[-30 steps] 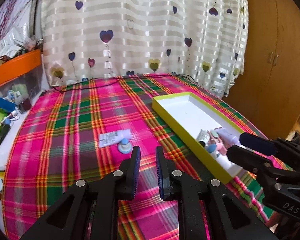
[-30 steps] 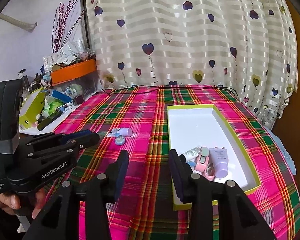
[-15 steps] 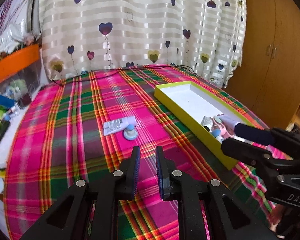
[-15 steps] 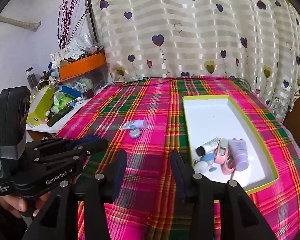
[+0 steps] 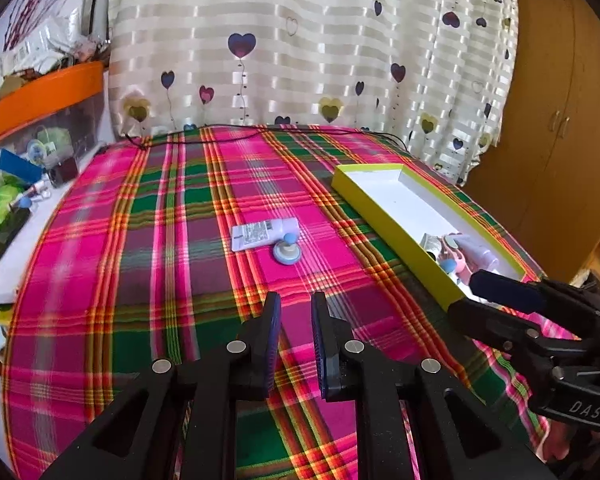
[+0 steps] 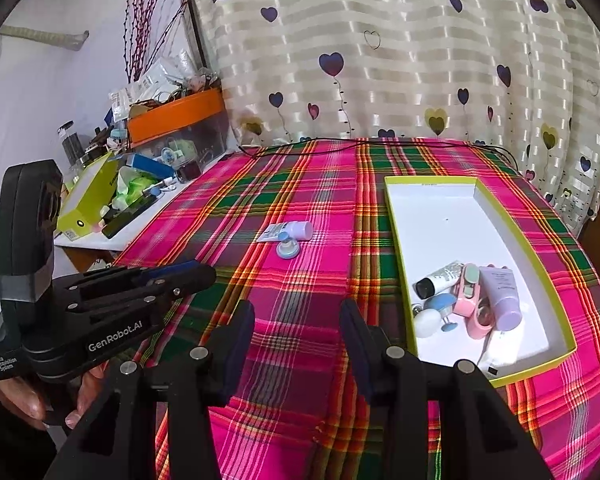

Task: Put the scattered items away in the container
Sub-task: 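Move both tools toward the white tube and blue cap on the bed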

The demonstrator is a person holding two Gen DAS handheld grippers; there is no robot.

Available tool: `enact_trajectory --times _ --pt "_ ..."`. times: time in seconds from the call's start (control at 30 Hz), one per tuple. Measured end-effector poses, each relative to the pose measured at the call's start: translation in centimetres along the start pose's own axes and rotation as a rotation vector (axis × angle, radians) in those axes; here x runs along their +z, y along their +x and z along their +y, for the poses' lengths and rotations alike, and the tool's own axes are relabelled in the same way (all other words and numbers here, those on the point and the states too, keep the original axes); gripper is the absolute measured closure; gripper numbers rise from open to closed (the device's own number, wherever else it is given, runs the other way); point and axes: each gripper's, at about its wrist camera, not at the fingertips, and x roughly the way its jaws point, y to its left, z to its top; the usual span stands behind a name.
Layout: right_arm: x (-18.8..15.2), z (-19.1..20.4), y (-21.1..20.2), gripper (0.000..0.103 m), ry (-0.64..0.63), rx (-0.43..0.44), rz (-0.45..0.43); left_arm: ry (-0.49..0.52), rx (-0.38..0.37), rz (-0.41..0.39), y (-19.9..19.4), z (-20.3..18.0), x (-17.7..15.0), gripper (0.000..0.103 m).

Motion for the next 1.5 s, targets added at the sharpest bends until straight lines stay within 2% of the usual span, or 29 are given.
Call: enact_trajectory --times 0.6,1.23,1.5 --pt "1.3 0.8 1.6 0.058 -0.014 -0.007 0.007 -0.047 0.063 0.04 1.1 2.5 0.3 0.087" --pt "2.8 1.3 4.3 0.058 -0.03 -0.001 0.039 -0.084 0.115 0.019 1.3 4.3 1.6 0.087" --pt "3.5 1.4 5.9 0.058 -0.036 0.0 0.058 -0.093 0.099 0.035 2.1 5.0 2.0 0.087"
